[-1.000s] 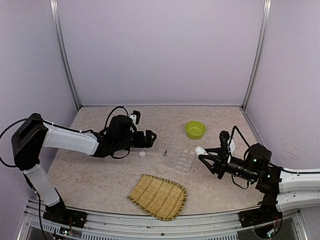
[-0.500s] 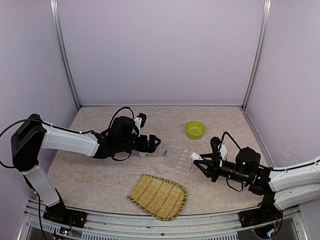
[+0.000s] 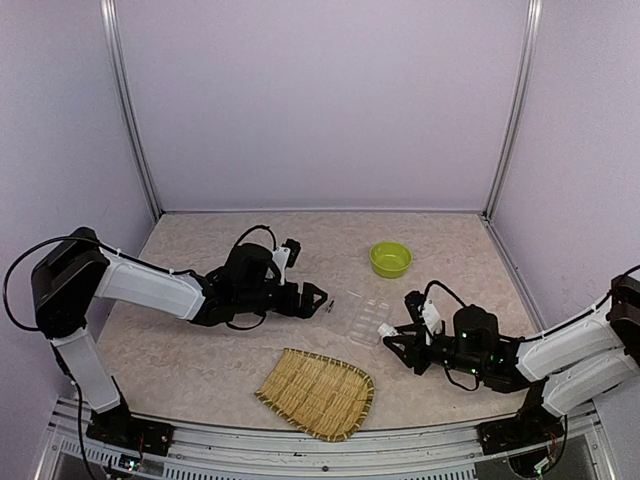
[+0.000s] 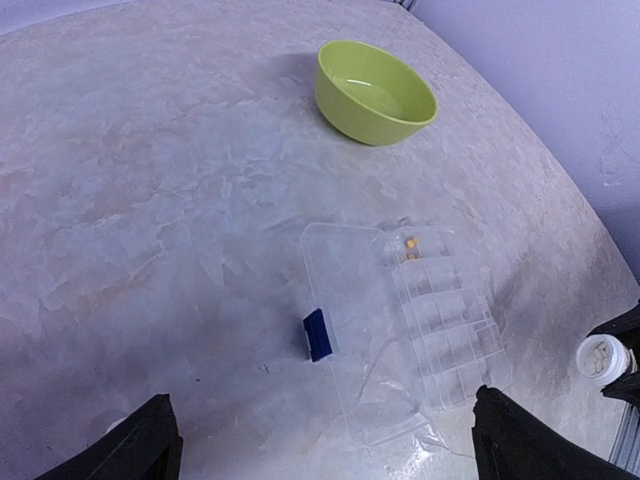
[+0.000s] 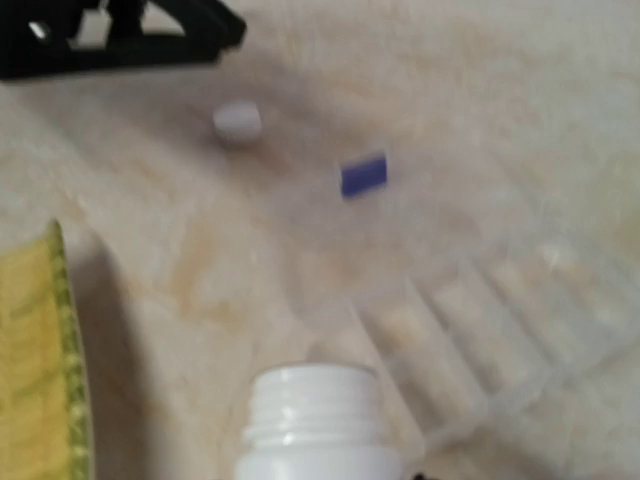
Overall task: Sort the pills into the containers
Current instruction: Pour the pill into the compartment of the pill container.
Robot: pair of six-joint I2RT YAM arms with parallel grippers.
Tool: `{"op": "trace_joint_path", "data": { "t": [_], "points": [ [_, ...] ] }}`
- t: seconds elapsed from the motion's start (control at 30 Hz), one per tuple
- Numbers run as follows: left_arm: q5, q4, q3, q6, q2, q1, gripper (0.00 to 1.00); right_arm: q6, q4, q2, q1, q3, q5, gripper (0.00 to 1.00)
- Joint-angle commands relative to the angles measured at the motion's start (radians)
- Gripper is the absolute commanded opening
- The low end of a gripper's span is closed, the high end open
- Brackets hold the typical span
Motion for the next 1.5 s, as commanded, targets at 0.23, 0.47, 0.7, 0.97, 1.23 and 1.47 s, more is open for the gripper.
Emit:
{"op": "trace_joint_path", "data": {
  "t": [0.23, 0.47, 0.7, 0.97, 1.23, 1.47],
  "points": [
    [0.042, 0.053, -0.014, 0.002, 0.021, -0.010, 0.99, 0.007, -0.028, 0.110, -0.018, 0.074, 0.011, 0.10],
    [0.037, 0.051, -0.018, 0.005, 0.009, -0.009, 0.99, 0.006, -0.069, 0.140, -0.036, 0.101, -0.007, 0.09],
    [0.044, 0.051, -0.019, 0.011, 0.007, -0.011, 0.99, 0.007, -0.133, 0.173, -0.039, 0.138, -0.016, 0.09],
    [0.050, 0.054, -0.019, 0.012, 0.011, -0.012, 0.99, 0.016, -0.175, 0.209, -0.041, 0.171, -0.017, 0.09],
    [0.050, 0.054, -0.017, 0.012, 0.017, -0.012, 0.99, 0.019, -0.194, 0.209, -0.043, 0.175, -0.020, 0.09],
    [0.055, 0.054, -0.014, 0.011, 0.025, -0.012, 0.99, 0.026, -0.232, 0.195, -0.044, 0.179, -0.023, 0.08]
  ]
}}
